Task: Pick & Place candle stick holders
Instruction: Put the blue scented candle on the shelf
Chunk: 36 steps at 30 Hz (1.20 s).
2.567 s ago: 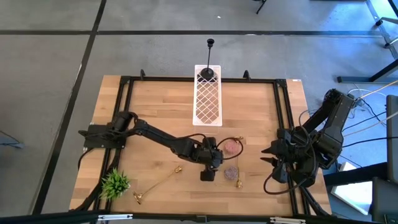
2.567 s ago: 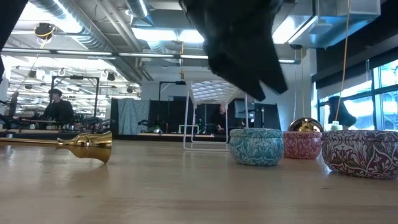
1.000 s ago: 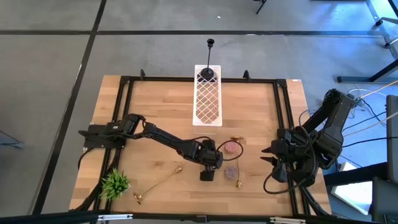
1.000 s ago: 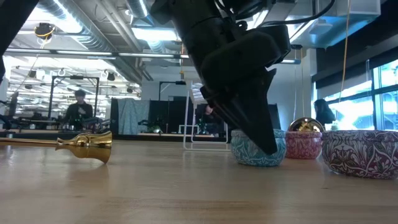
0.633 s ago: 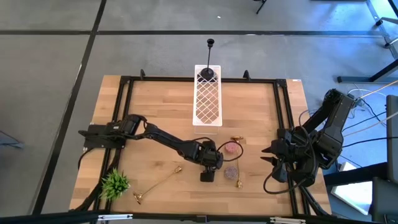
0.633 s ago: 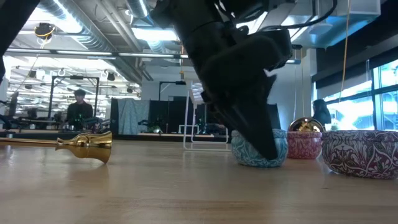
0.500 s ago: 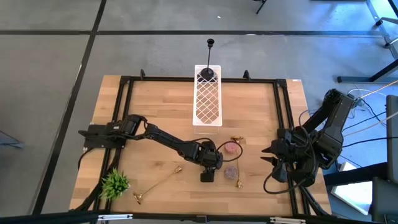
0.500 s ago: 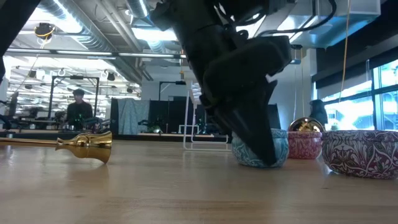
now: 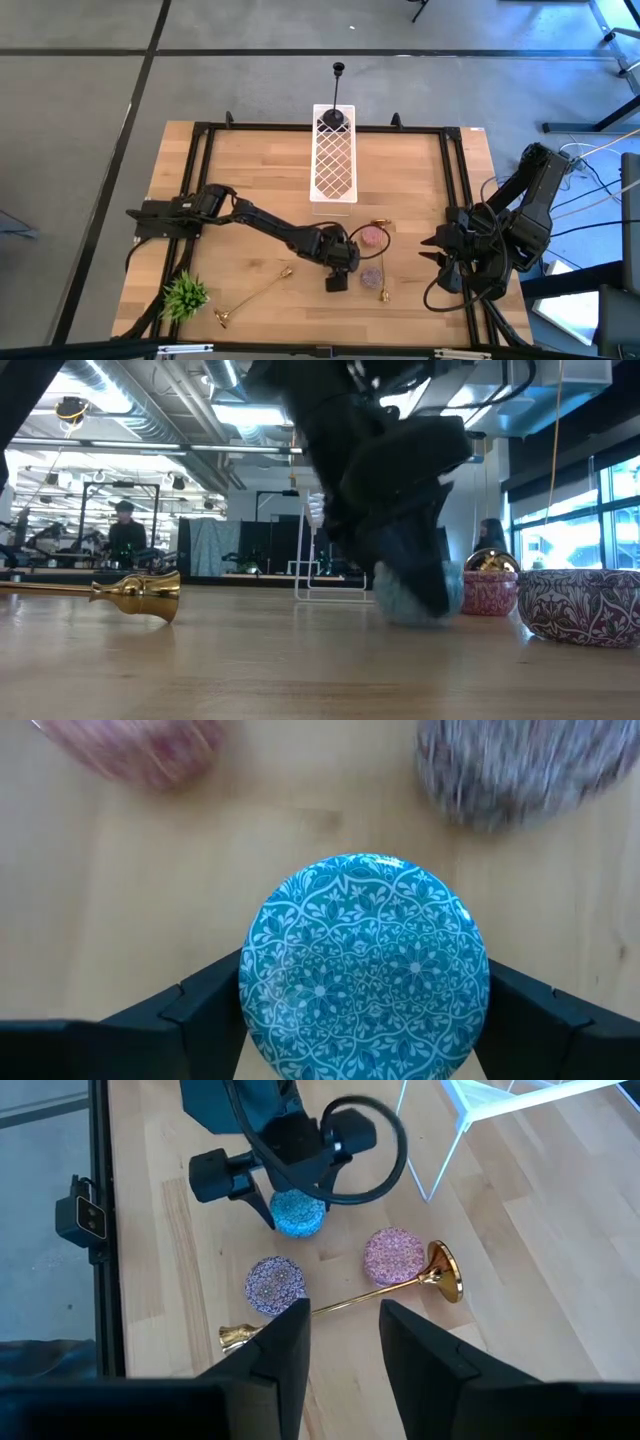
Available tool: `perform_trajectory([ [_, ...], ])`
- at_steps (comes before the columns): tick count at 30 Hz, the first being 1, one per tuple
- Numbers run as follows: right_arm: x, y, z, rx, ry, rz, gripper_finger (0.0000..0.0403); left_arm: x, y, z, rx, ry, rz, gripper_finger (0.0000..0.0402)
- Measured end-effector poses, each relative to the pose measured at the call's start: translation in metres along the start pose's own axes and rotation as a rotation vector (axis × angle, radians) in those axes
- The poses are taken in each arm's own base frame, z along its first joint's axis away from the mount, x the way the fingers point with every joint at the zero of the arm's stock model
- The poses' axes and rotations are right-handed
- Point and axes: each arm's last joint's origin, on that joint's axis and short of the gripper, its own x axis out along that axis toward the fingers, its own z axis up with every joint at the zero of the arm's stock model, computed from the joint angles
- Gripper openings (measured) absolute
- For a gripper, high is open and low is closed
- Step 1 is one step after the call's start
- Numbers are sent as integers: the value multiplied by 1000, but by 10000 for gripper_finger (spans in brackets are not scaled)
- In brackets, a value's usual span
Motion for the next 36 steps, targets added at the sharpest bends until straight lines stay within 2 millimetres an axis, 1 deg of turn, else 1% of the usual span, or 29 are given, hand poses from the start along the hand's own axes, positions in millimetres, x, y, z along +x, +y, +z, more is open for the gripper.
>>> perform_trajectory([
  [4, 0, 0, 0, 0, 0, 0, 124, -24, -7, 21, 48, -39, 73, 300],
  [9, 0, 0, 0, 1, -1, 0, 124, -52, -13, 45, 54, -89, 70, 299],
  [11, 0, 0, 0, 1, -1, 0, 124, -63, -11, 51, 54, -82, 88, 299],
  [15, 0, 0, 0, 0, -2, -1, 124, -77, 0, 56, 40, -23, 149, 299],
  [20, 0, 0, 0, 2, -3, 1, 124, -98, 28, 69, 12, 33, 208, 299],
  [23, 0, 0, 0, 3, -3, 3, 124, -113, 47, 80, -4, 30, 237, 299],
  [25, 0, 1, 0, 6, -2, 7, 124, -122, 63, 85, -18, 55, 248, 298],
  [28, 0, 1, 0, 7, -3, 8, 124, -129, 90, 91, -51, 77, 271, 298],
  [31, 0, 2, 1, 12, -6, 14, 124, -139, 118, 94, -83, 118, 266, 298],
  [33, 0, 2, 1, 24, -7, 13, 124, -140, 134, 95, -113, 132, 247, 298],
  [36, 0, 1, 1, 52, -28, 2, 124, -143, 156, 90, -141, 205, 210, 298],
])
